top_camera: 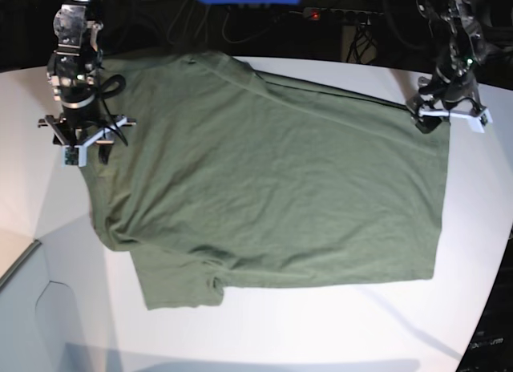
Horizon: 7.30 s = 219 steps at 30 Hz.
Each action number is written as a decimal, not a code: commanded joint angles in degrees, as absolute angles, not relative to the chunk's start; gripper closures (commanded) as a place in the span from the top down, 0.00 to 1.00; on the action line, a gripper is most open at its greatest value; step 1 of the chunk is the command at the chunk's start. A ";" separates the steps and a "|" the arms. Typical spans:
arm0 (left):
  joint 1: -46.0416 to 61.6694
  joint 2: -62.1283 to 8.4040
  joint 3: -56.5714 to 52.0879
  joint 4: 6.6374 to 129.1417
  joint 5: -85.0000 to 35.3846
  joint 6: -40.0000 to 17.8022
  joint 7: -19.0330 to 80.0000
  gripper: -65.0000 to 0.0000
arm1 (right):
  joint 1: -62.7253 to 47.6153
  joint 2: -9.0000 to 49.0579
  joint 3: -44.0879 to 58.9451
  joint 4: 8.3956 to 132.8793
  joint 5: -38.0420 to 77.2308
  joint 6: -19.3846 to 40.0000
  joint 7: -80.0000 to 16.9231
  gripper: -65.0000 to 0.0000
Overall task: Layout the t-shirt on the table in an organized manner, then fold the t-shirt properly
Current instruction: 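Regrasp the shirt edge with both grippers near the robot, then lift the held shirt edge with both grippers, then fold the held edge over the shirt body, moving both grippers away from the robot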
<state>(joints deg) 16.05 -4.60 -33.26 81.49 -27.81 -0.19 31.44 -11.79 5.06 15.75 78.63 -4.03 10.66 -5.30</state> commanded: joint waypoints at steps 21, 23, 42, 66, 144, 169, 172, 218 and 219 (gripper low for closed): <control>14.46 -5.23 -33.63 81.54 -28.00 -0.31 30.46 0.31 | -12.09 5.85 15.96 79.43 -3.56 10.59 -3.82 0.45; 14.46 -5.23 -33.63 81.54 -28.26 -0.31 30.46 0.19 | -12.09 5.85 15.96 79.43 -3.56 10.59 -3.82 0.45; 21.32 -2.77 -33.80 96.57 -28.62 -0.04 30.81 0.00 | -19.12 4.97 18.42 85.49 -3.56 10.59 -4.26 0.51; 31.69 -1.10 -33.80 98.15 -28.62 -0.22 30.37 0.00 | -27.65 5.23 18.42 82.59 -3.56 10.59 -4.26 0.59; 22.37 -0.40 -39.52 87.25 -28.62 -0.31 30.90 0.00 | -29.05 -3.21 22.90 88.92 -3.65 24.92 -18.42 0.44; 33.36 2.51 -39.87 107.74 -28.62 -0.31 30.55 0.00 | -33.01 -4.26 30.46 108.53 -2.95 24.92 -18.33 0.00; 34.68 2.51 -40.04 107.74 -28.62 -0.31 30.46 0.00 | -33.89 -4.62 30.46 110.20 0.04 24.92 -18.33 0.00; 6.90 -3.38 -45.76 85.76 -36.44 -0.40 30.99 0.00 | 2.68 4.44 18.42 80.84 0.04 24.84 -18.33 0.00; 6.55 -3.38 -45.76 85.32 -36.44 -0.40 30.99 0.00 | 3.38 4.53 17.63 79.96 0.04 24.84 -18.33 0.00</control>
<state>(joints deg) 7.09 -2.70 -45.56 84.42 -36.27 -0.16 32.38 2.39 4.05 17.43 78.94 -0.62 24.82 -19.92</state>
